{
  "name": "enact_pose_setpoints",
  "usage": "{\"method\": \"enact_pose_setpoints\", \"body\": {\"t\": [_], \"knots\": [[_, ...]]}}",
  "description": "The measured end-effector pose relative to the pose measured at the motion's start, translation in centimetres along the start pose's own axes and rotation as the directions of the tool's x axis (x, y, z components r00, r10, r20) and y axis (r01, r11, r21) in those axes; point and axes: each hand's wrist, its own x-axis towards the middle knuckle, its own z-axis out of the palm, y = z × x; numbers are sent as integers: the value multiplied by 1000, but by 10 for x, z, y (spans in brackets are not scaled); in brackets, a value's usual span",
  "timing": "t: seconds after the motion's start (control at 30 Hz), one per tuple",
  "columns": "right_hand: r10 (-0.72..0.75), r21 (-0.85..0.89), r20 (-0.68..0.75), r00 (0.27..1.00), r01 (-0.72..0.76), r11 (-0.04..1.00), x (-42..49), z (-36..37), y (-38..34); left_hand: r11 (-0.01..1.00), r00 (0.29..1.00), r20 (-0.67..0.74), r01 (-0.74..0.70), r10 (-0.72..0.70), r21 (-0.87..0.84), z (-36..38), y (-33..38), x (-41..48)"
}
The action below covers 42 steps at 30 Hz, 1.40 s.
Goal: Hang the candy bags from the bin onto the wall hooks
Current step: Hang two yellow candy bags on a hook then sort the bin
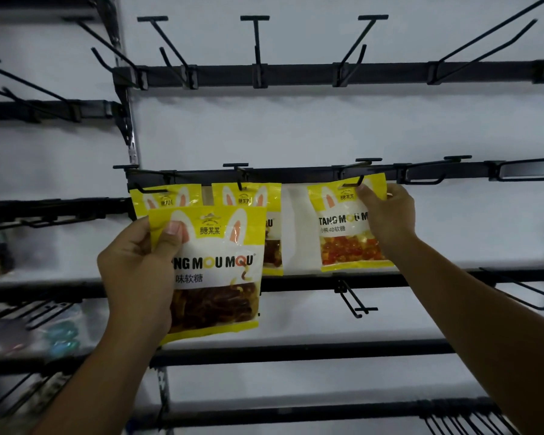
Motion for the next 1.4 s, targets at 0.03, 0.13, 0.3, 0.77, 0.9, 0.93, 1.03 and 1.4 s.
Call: {"method": "enact_pose_setpoints", "body": {"t": [0.03, 0.13, 0.3, 0.77, 0.9, 0.93, 1.03, 1.4], "knots": [[-18, -26, -15, 1000, 18, 999, -1, 1, 0, 1000, 1000, 2, -4, 4, 0, -1, 0, 0], [-98, -120, -20, 995, 95, 988, -9, 1, -2, 1000, 1000, -4, -5, 5, -15, -3, 0, 1], [-263, -412, 44, 964, 257, 874, -29, 1, -3, 999, 1000, -2, 29, -29, -18, -7, -3, 0], [-155, -514, 387, 909, 352, 782, -117, 25, -20, 997, 997, -45, 62, -63, -36, -10, -15, 12], [-172, -536, 493, 853, 454, 712, -135, 39, -19, 994, 988, -116, 92, -99, -59, -16, -19, 27], [-176, -546, 509, 842, 475, 690, -138, 42, -18, 993, 985, -135, 101, -109, -66, -17, -19, 31], [-164, -571, 564, 809, 526, 630, -146, 51, -16, 995, 983, -160, 88, -95, -46, -21, -16, 45], [-207, -583, 604, 769, 604, 544, -160, 70, -33, 997, 978, -204, 33, -46, -65, -33, -12, 93]]}}
